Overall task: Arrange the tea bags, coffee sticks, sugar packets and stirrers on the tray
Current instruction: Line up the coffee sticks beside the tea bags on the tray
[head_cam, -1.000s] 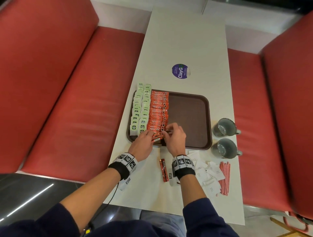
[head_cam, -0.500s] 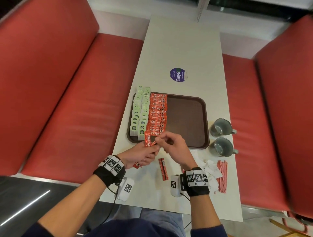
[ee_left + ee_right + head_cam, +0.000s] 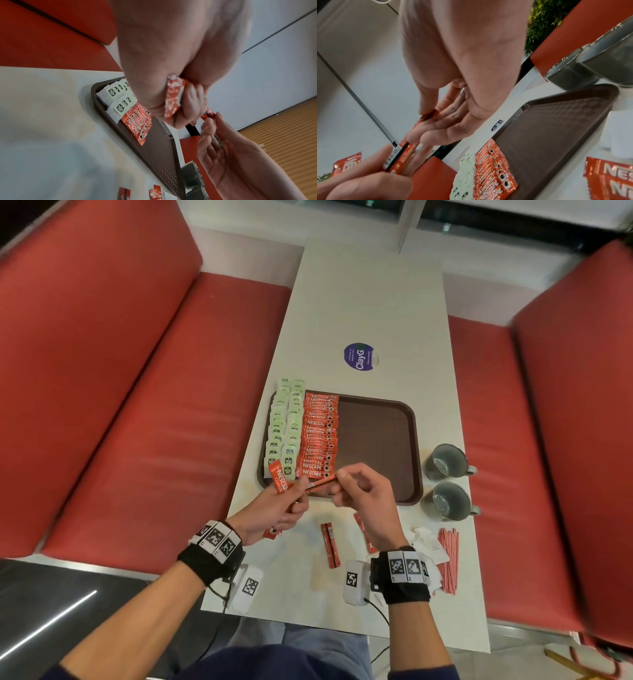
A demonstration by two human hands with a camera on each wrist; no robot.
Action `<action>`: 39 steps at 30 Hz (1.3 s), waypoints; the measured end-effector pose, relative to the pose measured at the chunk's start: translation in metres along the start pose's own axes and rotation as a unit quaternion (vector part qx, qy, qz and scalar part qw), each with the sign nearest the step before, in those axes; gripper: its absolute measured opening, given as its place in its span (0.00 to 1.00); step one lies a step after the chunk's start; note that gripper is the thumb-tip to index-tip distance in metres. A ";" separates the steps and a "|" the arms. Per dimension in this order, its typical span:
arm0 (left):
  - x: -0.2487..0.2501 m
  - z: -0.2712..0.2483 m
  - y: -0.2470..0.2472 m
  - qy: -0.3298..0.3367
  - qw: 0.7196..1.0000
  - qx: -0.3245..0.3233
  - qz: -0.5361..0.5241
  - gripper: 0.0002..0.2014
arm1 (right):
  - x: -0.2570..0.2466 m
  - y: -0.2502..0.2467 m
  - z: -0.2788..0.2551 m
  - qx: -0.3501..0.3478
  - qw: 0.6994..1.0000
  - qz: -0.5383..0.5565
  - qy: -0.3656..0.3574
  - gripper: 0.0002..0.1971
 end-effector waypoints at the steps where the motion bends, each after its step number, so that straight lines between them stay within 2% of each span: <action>1: 0.002 0.000 -0.003 0.014 1.000 0.017 -0.009 0.25 | 0.001 0.001 -0.001 -0.010 1.000 0.010 0.005 0.10; 5: 0.012 0.003 -0.017 0.070 0.995 0.059 0.034 0.15 | 0.002 -0.001 -0.006 -0.016 1.000 0.005 0.018 0.09; 8: 0.016 0.003 -0.020 0.072 0.991 0.075 0.078 0.16 | 0.009 -0.009 -0.007 0.011 0.999 -0.019 0.026 0.08; 12: 0.019 0.003 -0.022 0.077 0.979 0.103 0.160 0.15 | 0.011 -0.014 -0.008 0.033 0.998 -0.035 0.033 0.12; 14: 0.019 0.003 -0.024 0.082 0.974 0.112 0.177 0.14 | 0.011 -0.017 -0.007 0.033 0.996 -0.077 0.042 0.12; 20: 0.003 0.004 -0.033 0.030 0.966 0.136 0.217 0.10 | 0.035 -0.032 0.005 0.026 0.958 -0.270 0.091 0.03; 25: -0.017 0.001 -0.053 -0.001 0.962 0.188 0.200 0.03 | 0.062 -0.058 0.021 0.084 0.922 -0.363 0.105 0.04; 28: -0.026 -0.003 -0.052 -0.034 0.967 0.196 0.161 0.10 | 0.078 -0.056 0.037 0.068 0.914 -0.380 0.124 0.03; 32: -0.032 -0.003 -0.048 -0.076 0.967 0.192 0.149 0.13 | 0.091 -0.049 0.059 0.066 0.897 -0.410 0.153 0.04; 34: -0.031 0.001 -0.050 -0.074 0.961 0.189 0.187 0.14 | 0.093 -0.047 0.068 0.069 0.891 -0.418 0.162 0.04; 39: -0.032 0.028 -0.055 -0.058 0.922 0.156 0.349 0.12 | 0.097 -0.045 0.079 0.056 0.889 -0.413 0.190 0.03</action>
Point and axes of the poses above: each hand's wrist, its own z-axis towards the middle knuckle, its own y-axis out of the palm, x = y × z, the point moved 8 cm from there along z, towards the middle knuckle, and after that the axes turned 14 degrees about -x, right-handed, at the moved point
